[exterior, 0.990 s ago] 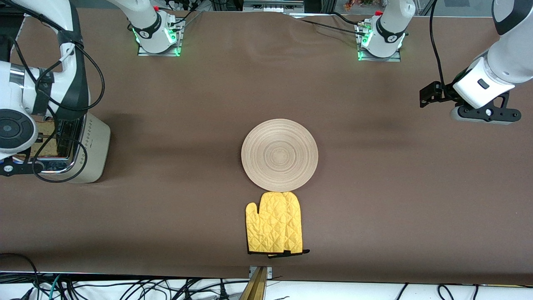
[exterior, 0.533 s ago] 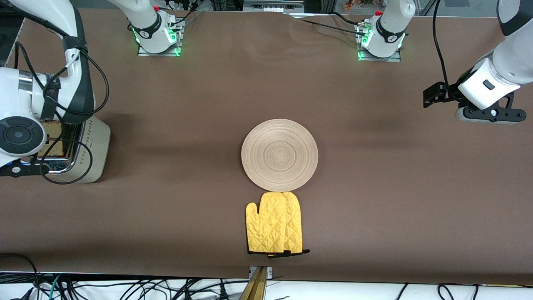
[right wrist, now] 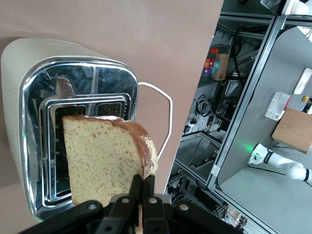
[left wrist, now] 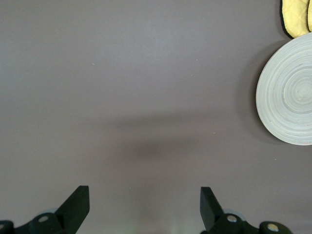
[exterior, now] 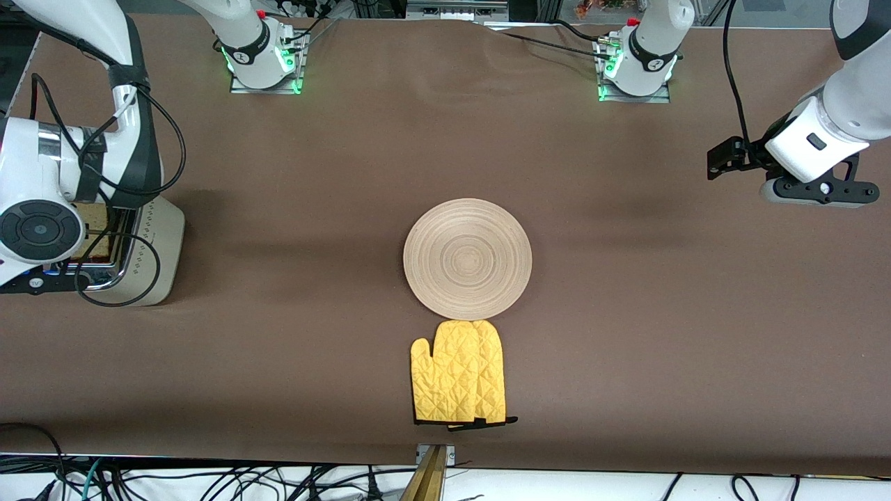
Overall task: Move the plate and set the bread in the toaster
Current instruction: 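Lower the bread into the toaster slot with the right gripper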
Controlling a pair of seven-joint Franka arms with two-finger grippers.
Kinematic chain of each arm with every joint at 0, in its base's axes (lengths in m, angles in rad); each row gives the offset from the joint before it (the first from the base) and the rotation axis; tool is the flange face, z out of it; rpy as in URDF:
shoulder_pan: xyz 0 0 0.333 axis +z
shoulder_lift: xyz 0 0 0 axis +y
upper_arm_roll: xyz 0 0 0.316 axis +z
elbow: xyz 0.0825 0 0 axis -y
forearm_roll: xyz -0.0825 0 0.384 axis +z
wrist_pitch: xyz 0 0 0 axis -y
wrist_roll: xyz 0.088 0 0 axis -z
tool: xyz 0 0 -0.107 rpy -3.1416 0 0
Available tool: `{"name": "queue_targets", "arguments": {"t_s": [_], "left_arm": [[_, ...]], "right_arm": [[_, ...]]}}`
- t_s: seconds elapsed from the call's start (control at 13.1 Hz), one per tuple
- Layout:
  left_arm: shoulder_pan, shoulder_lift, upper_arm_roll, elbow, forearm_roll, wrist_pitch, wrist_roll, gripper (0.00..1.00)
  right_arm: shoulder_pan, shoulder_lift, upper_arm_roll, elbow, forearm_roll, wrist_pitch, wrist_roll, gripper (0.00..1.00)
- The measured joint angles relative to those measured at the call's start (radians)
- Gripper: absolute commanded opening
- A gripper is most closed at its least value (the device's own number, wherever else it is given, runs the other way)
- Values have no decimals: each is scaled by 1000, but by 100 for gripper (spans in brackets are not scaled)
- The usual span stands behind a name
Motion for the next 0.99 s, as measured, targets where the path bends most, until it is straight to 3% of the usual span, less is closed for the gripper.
{"name": "queue_targets", "arguments": {"t_s": [0.99], "left_arm": [[9, 0, 1, 0, -3, 0, 0, 100]], "right_arm": [[0, 2, -3, -82, 4, 130, 92, 0]]}}
